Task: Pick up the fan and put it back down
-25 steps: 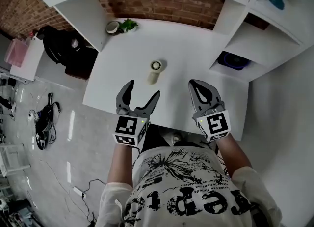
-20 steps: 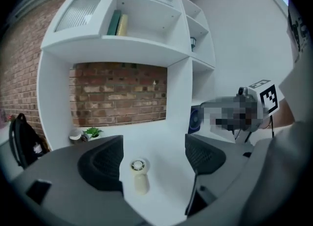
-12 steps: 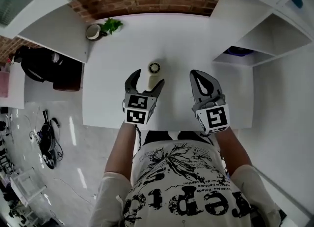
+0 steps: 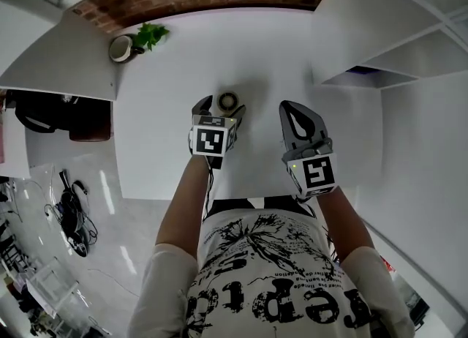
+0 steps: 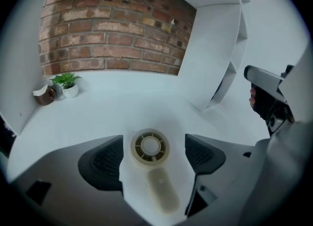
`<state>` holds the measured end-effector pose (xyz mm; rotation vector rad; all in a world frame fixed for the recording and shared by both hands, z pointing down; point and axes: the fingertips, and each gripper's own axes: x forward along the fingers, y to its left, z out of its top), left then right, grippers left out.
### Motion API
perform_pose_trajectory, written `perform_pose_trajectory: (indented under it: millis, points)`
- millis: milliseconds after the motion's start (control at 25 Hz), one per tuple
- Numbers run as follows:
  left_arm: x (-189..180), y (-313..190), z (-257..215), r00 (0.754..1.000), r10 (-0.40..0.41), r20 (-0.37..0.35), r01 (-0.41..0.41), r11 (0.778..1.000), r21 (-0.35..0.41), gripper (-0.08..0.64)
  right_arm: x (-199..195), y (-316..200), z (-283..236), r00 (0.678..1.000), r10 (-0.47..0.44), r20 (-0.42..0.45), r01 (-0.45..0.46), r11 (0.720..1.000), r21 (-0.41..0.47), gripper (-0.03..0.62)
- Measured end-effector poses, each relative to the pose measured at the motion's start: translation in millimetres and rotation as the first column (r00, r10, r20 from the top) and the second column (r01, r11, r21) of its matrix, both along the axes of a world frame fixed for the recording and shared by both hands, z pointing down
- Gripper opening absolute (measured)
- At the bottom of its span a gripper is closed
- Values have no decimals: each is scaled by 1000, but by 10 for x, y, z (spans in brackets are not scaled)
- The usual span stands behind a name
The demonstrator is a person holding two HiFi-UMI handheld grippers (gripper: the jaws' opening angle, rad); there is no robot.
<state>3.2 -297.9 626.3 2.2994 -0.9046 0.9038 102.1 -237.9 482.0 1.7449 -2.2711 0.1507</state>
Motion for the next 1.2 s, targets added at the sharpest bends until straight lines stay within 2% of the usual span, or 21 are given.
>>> perform_pose_trajectory:
  millis: [240,480,600,760,1080,1200]
  points:
    - [37,-112,373,994,13,113,-4,997,-77,379,35,-179,100,1000,-2,7,2,1000,-8,15]
    - [122,-142,616,992,4,127,11,993,-121,379,82,-181,253,1000,3,14,-2,999,-50,15]
    - [114,-140,695,987,5,158,12,994,-106,377,127,-194,298,1000,8,10,-7,998,-59,15]
    - [110,-181,681,988,-16,156,26,998,-61,379,193,-177,301,1000,16,4,-16,998,-64,15]
    - [122,-118,642,984,17,178,-6,998,-64,379,283,-75,221,1000,28,-4,-28,997,-70,15]
    - [164,-62,540,988,22,151,-14,998,-55,379,287,-57,121,1000,20,-9,-21,998,-56,15]
